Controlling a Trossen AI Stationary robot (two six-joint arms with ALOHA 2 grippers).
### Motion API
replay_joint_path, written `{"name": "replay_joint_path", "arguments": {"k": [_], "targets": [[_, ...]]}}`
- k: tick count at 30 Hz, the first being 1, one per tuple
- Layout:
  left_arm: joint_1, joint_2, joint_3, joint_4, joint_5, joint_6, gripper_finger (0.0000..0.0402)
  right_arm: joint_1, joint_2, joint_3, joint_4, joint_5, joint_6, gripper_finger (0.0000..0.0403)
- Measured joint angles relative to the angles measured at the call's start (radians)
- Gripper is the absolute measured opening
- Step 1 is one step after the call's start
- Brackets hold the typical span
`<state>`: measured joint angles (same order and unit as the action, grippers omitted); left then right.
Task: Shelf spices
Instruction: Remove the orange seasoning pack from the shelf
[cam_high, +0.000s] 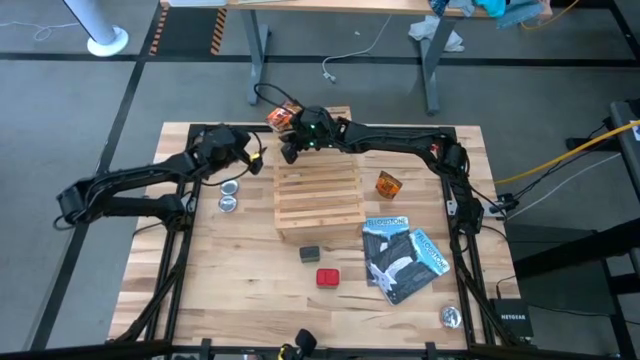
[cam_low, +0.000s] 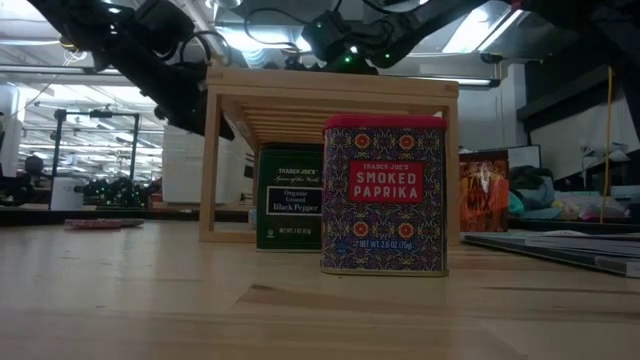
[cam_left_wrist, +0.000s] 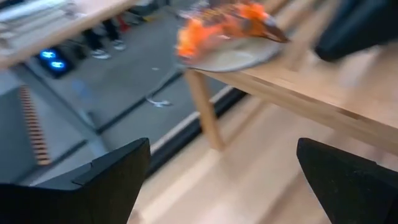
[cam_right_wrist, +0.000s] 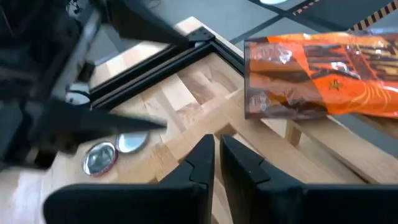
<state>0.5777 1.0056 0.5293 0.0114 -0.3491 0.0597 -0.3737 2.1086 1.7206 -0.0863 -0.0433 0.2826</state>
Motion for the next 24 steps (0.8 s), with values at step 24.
{"name": "replay_joint_path", "arguments": {"k": [24], "targets": [[-0.003,-0.020,0.000,0.000,-0.108,-0.134,0.0399,0.000,-0.002,0.001,-0.027,-0.001,-0.079,0.0033]]}}
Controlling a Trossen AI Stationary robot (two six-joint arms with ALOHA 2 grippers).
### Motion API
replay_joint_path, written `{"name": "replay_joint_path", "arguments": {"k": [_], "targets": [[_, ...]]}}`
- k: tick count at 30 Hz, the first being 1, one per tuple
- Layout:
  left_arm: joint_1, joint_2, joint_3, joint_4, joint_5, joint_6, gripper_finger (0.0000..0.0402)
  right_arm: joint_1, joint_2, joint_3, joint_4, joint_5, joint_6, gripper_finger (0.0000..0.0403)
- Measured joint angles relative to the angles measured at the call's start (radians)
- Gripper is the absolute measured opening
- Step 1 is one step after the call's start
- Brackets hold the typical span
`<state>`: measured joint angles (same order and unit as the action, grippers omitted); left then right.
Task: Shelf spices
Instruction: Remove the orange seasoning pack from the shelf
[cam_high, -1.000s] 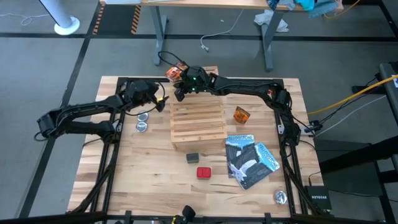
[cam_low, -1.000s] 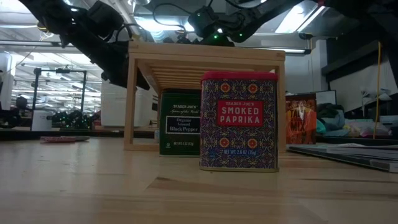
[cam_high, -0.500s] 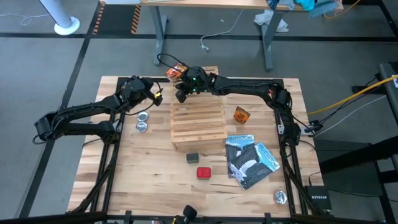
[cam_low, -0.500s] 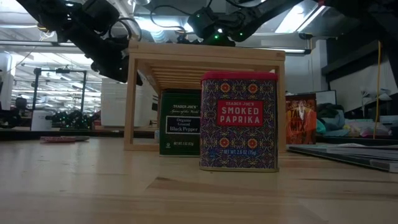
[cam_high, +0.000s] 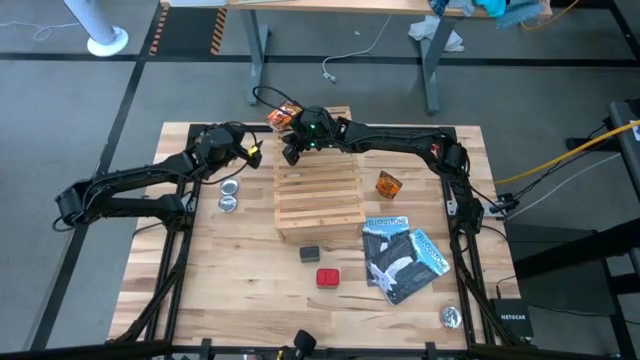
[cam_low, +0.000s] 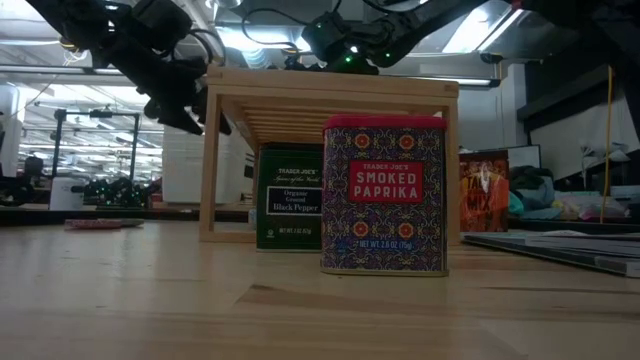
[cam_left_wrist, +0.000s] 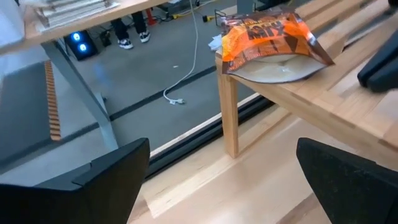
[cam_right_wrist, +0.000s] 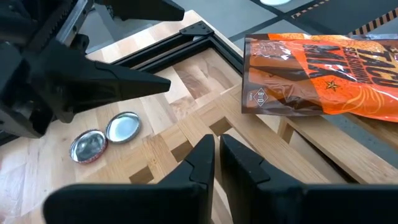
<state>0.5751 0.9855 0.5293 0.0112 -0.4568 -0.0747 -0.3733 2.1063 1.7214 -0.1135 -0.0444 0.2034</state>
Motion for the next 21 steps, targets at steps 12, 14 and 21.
{"name": "replay_joint_path", "arguments": {"k": [12,14,21], "targets": [[0.001,0.000,0.000,-0.021,-0.001,-0.040,0.0399,0.000,0.000,0.000,0.000,0.000,0.000,0.0033],[0.000,0.000,0.000,-0.042,-0.001,-0.060,0.0399,0.000,0.000,0.000,0.000,0.000,0.000,0.0033],[0.000,0.000,-0.001,-0.062,-0.001,-0.091,0.0399,0.000,0.000,0.000,0.000,0.000,0.000,0.0033]]}}
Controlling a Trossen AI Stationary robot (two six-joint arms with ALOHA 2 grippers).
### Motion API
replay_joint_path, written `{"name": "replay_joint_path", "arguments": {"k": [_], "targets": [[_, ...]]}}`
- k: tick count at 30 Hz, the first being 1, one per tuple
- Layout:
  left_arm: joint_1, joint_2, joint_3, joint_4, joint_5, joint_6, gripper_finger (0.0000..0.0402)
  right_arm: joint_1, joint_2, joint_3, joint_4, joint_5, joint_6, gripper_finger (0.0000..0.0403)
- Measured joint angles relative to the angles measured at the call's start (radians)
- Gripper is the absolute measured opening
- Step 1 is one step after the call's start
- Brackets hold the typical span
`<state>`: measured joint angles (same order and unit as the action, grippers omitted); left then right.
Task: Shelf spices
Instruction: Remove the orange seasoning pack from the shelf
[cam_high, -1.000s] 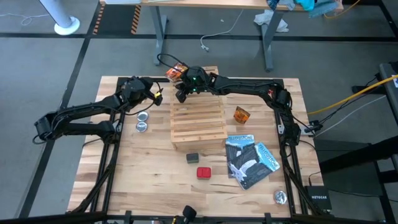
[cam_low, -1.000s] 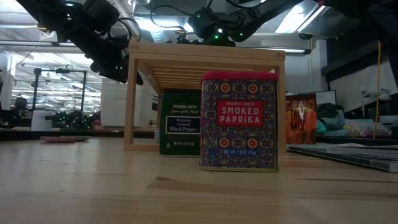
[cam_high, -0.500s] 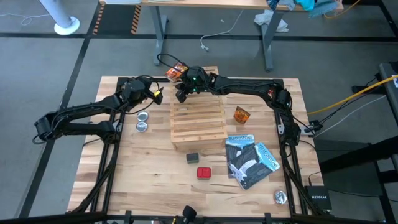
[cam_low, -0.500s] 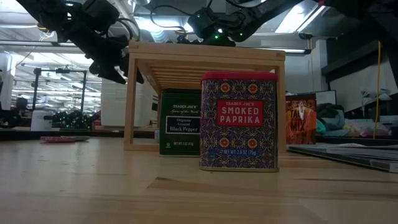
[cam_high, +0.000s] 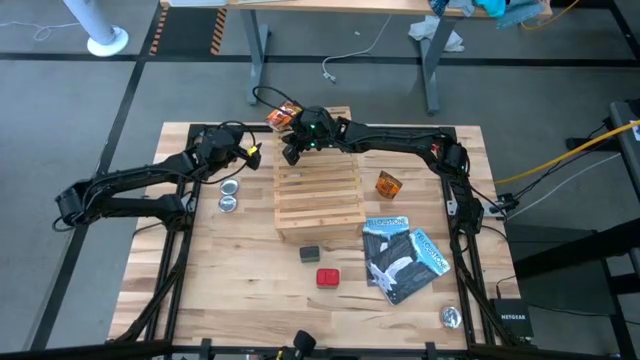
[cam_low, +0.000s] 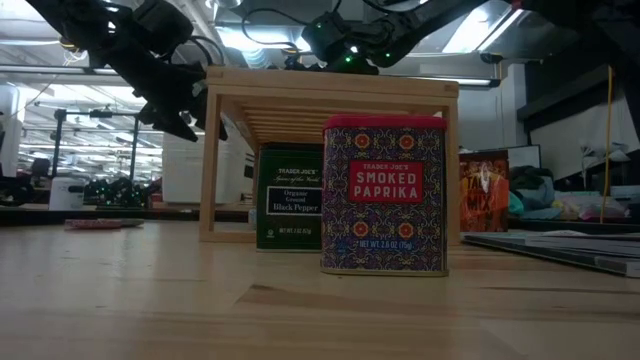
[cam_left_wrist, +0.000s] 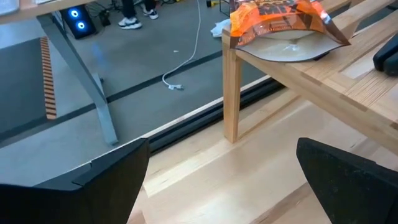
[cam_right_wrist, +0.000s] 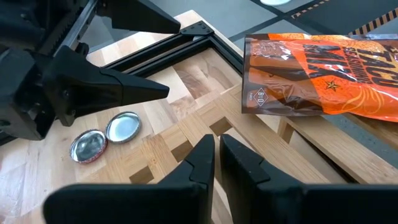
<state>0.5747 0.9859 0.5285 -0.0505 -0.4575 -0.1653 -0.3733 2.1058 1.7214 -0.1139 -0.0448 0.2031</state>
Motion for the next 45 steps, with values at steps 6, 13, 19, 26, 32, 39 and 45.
{"name": "replay_joint_path", "arguments": {"k": [6,13,19,26,32,39,45], "targets": [[0.000,0.000,0.000,0.001,0.000,0.010,0.0399,0.000,0.000,0.000,0.000,0.000,0.000,0.0033],[0.023,0.007,0.000,0.029,0.002,-0.133,0.0399,0.000,0.000,0.000,0.000,0.000,-0.029,0.0033],[0.105,0.014,0.000,0.114,0.050,-0.166,0.0399,0.000,0.000,0.000,0.000,0.000,-0.029,0.0033],[0.257,0.031,0.000,0.155,0.319,-0.194,0.0399,0.000,0.000,0.000,0.000,0.000,-0.029,0.0033],[0.329,0.094,0.000,0.225,0.432,-0.279,0.0399,0.001,0.000,0.000,0.000,0.000,-0.029,0.0033],[0.344,0.209,0.000,0.455,0.627,-0.464,0.0399,0.001,0.000,0.000,0.000,0.000,-0.029,0.0033],[0.343,0.271,0.000,0.467,0.687,-0.575,0.0399,0.001,0.000,0.000,0.000,0.000,-0.029,0.0033]]}}
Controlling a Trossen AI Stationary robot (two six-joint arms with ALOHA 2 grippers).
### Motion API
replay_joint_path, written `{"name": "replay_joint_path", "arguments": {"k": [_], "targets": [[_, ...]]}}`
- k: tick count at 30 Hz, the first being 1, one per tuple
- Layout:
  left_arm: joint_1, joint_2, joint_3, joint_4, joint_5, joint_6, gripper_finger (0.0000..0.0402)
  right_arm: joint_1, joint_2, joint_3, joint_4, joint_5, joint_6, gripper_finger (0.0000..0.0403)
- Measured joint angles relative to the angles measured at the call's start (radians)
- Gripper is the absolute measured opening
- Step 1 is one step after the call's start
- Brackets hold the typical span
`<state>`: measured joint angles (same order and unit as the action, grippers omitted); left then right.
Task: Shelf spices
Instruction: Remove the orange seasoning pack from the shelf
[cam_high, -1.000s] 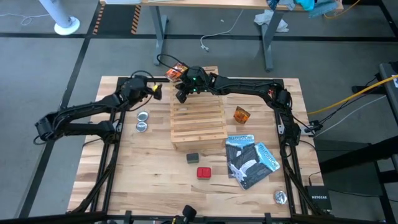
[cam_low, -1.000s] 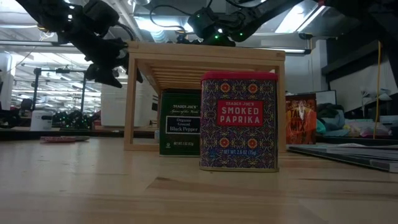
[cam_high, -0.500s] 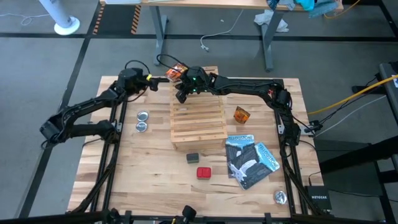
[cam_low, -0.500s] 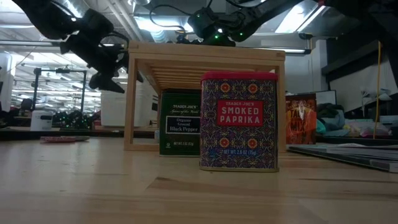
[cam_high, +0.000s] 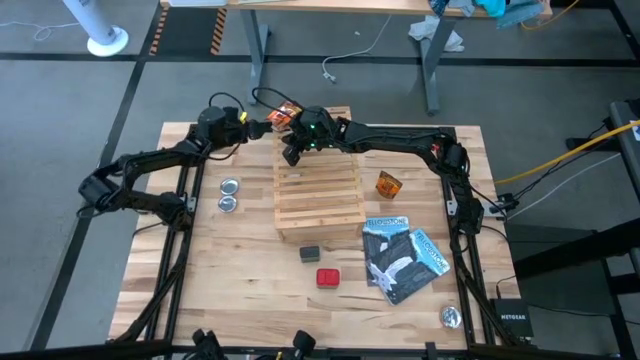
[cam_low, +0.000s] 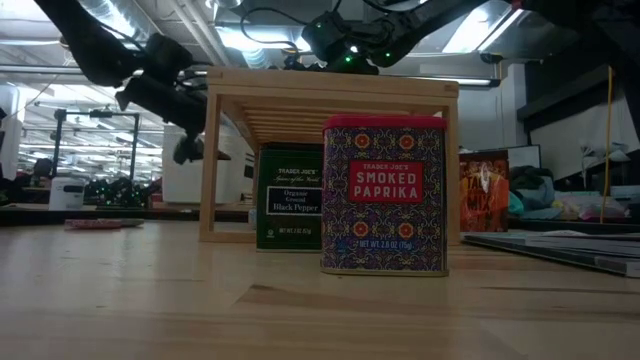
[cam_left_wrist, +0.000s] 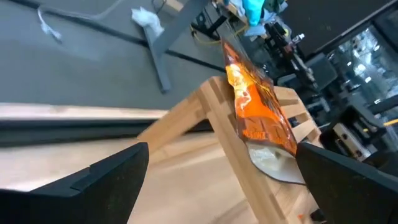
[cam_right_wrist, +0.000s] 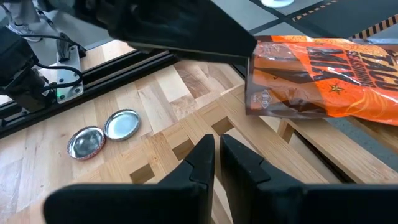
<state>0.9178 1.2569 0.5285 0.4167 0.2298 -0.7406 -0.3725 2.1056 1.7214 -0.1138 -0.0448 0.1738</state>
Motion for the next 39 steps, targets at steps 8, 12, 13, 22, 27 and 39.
{"name": "replay_joint_path", "arguments": {"k": [8,12,13,22,27,39], "targets": [[-0.001,0.006,0.000,0.082,0.008,-0.039,0.0399,0.000,0.000,0.000,0.000,0.000,0.000,0.0033],[-0.001,0.006,0.000,0.120,0.030,-0.074,0.0399,-0.001,0.000,0.000,0.000,0.000,0.000,0.0033],[-0.001,0.006,0.000,0.122,0.035,-0.083,0.0398,-0.001,0.000,0.000,0.000,0.000,0.000,0.0033],[-0.002,0.006,0.000,0.119,0.063,-0.102,0.0335,-0.001,0.000,0.000,0.000,0.000,0.000,0.0033],[-0.002,0.006,0.000,0.119,0.064,-0.119,0.0290,-0.001,0.000,0.000,0.000,0.000,0.000,0.0033],[-0.004,0.006,0.000,0.119,0.063,-0.119,0.0181,-0.001,0.000,0.000,0.000,0.000,0.000,0.0033]]}}
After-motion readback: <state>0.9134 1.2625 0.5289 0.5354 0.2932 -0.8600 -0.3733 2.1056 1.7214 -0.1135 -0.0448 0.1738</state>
